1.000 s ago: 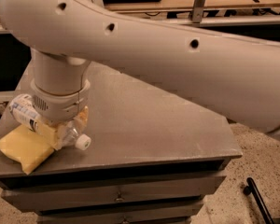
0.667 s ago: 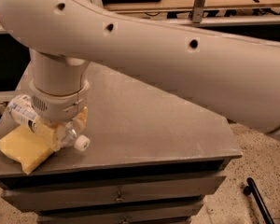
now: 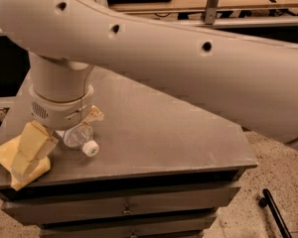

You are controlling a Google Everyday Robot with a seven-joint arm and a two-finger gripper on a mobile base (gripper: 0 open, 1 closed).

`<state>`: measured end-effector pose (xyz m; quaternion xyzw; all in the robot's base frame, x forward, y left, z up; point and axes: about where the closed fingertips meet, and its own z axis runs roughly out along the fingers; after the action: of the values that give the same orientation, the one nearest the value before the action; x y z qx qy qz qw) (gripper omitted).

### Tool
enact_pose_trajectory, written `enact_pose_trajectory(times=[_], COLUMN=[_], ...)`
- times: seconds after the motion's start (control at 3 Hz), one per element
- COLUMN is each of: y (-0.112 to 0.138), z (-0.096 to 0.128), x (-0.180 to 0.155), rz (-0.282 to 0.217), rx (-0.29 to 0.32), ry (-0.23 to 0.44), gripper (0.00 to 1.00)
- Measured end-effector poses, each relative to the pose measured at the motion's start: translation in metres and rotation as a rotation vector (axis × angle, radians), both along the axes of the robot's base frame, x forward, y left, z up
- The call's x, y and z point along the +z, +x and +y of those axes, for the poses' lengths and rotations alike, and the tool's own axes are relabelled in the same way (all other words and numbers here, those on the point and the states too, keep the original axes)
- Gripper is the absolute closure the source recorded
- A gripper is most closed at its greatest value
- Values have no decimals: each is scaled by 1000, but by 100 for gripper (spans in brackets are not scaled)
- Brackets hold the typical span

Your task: Move blue plastic bottle near sponge

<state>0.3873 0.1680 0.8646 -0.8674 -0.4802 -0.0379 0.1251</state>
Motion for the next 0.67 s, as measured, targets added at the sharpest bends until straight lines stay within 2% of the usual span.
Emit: enact_pose_trajectory(times=[0.33, 0.67], y=[0, 4], z=[-1, -26], x=[0, 14], rz=[-1, -18], rx=[-1, -31], ry=[2, 76], gripper=[0, 0])
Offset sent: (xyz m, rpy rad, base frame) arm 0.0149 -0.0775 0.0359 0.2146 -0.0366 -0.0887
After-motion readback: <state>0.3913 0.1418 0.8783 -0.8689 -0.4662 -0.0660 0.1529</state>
